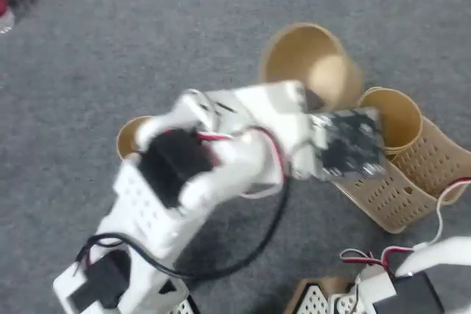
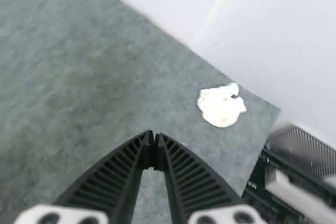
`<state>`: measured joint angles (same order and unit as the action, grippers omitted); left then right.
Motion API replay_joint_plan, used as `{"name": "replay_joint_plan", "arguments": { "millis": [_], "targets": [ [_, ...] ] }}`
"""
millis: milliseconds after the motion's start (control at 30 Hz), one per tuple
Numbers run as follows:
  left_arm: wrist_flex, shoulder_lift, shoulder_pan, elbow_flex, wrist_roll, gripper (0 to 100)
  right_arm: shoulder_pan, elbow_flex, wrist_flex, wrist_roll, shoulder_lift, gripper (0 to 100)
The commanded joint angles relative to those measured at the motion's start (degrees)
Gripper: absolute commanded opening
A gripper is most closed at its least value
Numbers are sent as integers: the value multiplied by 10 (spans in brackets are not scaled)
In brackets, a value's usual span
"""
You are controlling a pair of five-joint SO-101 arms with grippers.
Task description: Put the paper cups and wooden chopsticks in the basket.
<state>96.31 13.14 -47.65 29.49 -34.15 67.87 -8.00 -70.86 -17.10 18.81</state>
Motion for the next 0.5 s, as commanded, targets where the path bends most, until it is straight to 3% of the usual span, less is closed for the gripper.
{"name": "replay_joint_plan", "arguments": {
  "millis": [0, 467],
  "targets": [
    [-32, -12, -67, 18, 16, 10, 39, 16, 54, 33, 2, 8],
    [-120, -127, -76, 18, 13, 10, 11, 98, 65, 17, 5, 8]
  ]
}}
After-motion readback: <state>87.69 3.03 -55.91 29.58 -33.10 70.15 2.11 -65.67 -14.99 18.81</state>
